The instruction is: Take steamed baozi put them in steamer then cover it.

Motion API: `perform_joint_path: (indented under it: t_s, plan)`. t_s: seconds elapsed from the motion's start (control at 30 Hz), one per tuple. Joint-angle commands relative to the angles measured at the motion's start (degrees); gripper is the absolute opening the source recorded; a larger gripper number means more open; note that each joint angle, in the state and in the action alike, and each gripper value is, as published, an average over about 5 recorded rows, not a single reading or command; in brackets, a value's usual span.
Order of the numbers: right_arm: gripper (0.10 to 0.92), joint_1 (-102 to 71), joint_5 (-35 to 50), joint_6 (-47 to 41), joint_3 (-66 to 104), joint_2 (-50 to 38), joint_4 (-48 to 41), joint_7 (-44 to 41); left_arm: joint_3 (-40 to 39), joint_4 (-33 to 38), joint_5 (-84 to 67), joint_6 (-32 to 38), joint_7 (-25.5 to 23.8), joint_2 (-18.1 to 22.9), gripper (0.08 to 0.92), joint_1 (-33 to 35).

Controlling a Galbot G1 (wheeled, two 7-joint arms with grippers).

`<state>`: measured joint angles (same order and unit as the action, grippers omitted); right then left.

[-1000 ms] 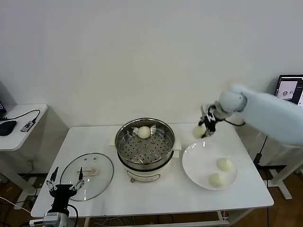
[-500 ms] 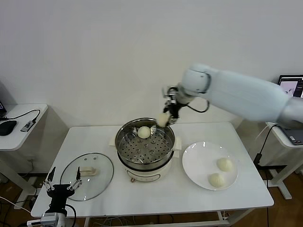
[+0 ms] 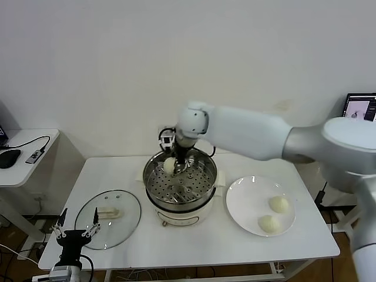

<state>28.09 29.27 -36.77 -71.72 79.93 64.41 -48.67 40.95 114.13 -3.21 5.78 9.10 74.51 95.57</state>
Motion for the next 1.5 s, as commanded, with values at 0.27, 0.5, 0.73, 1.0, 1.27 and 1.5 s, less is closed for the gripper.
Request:
perform_joint_path:
  t_s: [0.27,0.5,0.73,1.0,1.27,1.5]
  plan:
    - [0.585,-6.5,-0.4,-3.1,1.7,6.1,-6.7,3.7,0.0,-0.1,0.2,0.3,-0.2,0.0,0.823,0.0]
    - [0.585,-7.4,-0.9,-2.9,2.3,6.2,-7.5,5.0,-0.1,-0.2,0.3,0.4,-0.2,0.1,0.823,0.0]
    - [0.668,-6.9,-1.5,-2.2,4.0,5.4,-7.0,4.6,-0.2,-0.2,1.0,0.4,-0.1,0.3,0.823,0.1]
    - [0.818,7.3,-4.9,4.0,1.6,-4.9,2.2,-9.6,-0.1,-0.2,1.0,0.3,-0.1,-0.1,0.823,0.0]
    - [0.823,17.7,-6.7,7.7,-4.8,-25.6,19.9,-15.6,-0.3,-1.0,0.9,0.1,-0.2,-1.0,0.823,-0.8]
    - [0.823,15.8,-12.3,9.3,-8.2,-41.7,29.0,-14.9,-1.1,-1.9,1.2,0.2,-0.2,-1.3,0.823,-1.0]
